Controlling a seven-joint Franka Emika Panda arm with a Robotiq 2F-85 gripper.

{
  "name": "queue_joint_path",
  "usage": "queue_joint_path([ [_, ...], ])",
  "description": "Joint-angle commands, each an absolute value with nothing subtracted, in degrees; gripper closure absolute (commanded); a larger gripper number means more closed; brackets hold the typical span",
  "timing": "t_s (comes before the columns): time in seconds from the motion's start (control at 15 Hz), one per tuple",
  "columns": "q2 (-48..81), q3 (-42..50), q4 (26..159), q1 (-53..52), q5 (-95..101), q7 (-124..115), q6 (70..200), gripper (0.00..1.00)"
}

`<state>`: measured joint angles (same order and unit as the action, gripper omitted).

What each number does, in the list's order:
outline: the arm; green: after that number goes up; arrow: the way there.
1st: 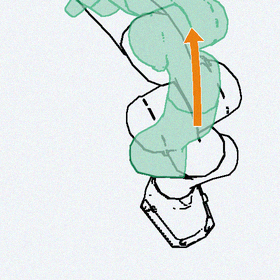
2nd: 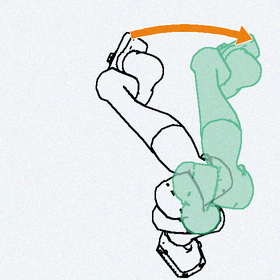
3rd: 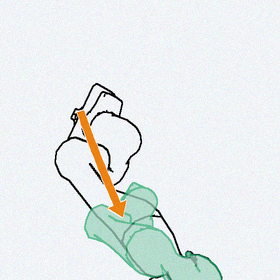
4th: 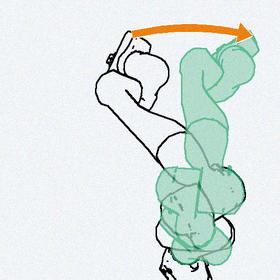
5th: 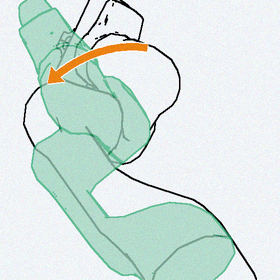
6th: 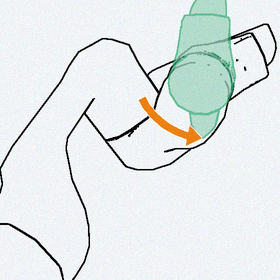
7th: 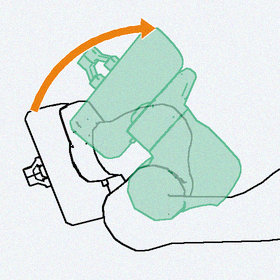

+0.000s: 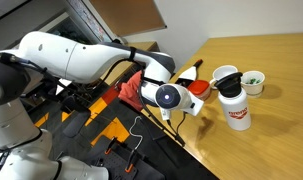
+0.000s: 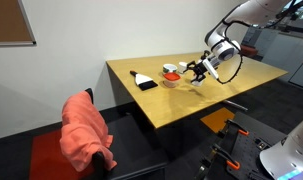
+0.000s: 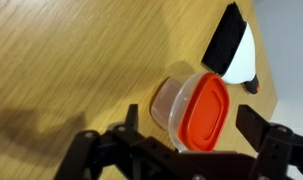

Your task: Take the red lid off the bowl

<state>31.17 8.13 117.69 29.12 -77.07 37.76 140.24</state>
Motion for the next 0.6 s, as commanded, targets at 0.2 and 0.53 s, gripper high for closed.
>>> queue_joint_path([
  [0.2,32.12,10.14,117.77,27.26,-91.19,44.13,138.29,0.00],
  [0.53,34.12,12.09,118.11,25.63,-104.22,53.42,135.59,0.00],
])
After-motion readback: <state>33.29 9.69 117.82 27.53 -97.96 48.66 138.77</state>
